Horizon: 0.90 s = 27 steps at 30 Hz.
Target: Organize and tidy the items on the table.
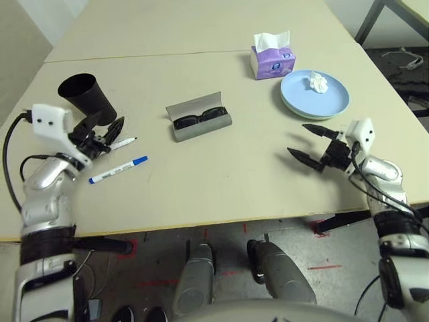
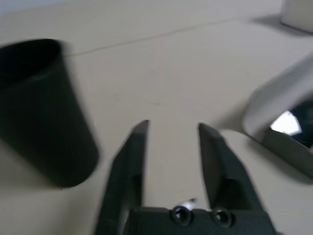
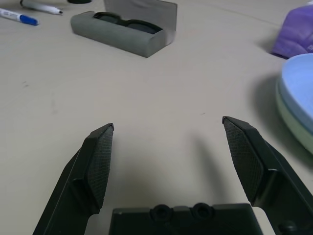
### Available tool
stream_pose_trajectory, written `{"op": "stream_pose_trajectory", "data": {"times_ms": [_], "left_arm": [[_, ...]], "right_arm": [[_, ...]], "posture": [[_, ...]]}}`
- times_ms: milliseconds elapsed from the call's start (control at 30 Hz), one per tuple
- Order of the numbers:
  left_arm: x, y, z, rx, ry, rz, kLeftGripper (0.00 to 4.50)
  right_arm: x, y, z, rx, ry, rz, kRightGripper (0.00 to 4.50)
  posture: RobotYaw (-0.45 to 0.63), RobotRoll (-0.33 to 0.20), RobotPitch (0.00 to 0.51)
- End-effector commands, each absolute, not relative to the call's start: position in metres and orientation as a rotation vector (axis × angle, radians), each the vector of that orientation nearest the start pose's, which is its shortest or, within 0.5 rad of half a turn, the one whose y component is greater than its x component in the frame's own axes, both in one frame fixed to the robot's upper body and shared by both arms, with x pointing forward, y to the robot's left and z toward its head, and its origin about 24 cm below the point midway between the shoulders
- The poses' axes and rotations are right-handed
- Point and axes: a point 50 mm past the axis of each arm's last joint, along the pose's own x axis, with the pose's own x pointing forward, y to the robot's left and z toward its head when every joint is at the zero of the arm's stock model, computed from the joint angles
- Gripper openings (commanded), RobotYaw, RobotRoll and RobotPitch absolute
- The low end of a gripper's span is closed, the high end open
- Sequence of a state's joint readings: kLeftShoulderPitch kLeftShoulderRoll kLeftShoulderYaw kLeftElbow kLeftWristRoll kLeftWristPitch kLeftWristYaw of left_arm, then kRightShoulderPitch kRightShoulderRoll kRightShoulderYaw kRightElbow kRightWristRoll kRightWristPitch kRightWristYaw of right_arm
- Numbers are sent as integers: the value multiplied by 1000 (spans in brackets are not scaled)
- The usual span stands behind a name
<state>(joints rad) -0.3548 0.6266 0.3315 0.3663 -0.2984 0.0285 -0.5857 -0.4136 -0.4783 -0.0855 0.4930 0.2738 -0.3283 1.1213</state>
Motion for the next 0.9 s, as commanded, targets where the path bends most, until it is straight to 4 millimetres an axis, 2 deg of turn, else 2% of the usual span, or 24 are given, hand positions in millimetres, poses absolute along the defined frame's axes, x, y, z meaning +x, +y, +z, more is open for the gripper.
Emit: {"op": "stream_pose_trajectory", "data": {"times_ms": [33,67,100,300,633,900], "left_arm": [[302,315,130,217,-54,-180,518],[306,314,130,216,-57,-172,116],[310,314,130,211,-65,-154,52],[322,315,129,184,-90,-74,52],[346,296,122,160,-78,-125,52],[359,278,121,153,-87,-203,52]], "right_arm": [[298,-217,98,-331,-158,977,4500],[298,-216,98,-330,-158,980,4500],[297,-216,97,-325,-156,980,4500],[292,-208,91,-275,-157,984,4500],[279,-202,87,-299,-156,1072,4500],[273,-201,85,-302,-146,1074,4500]], "posture": [[-154,0,218],[-157,0,218],[-157,0,218],[-174,0,215],[-204,0,211],[-222,0,206]]}}
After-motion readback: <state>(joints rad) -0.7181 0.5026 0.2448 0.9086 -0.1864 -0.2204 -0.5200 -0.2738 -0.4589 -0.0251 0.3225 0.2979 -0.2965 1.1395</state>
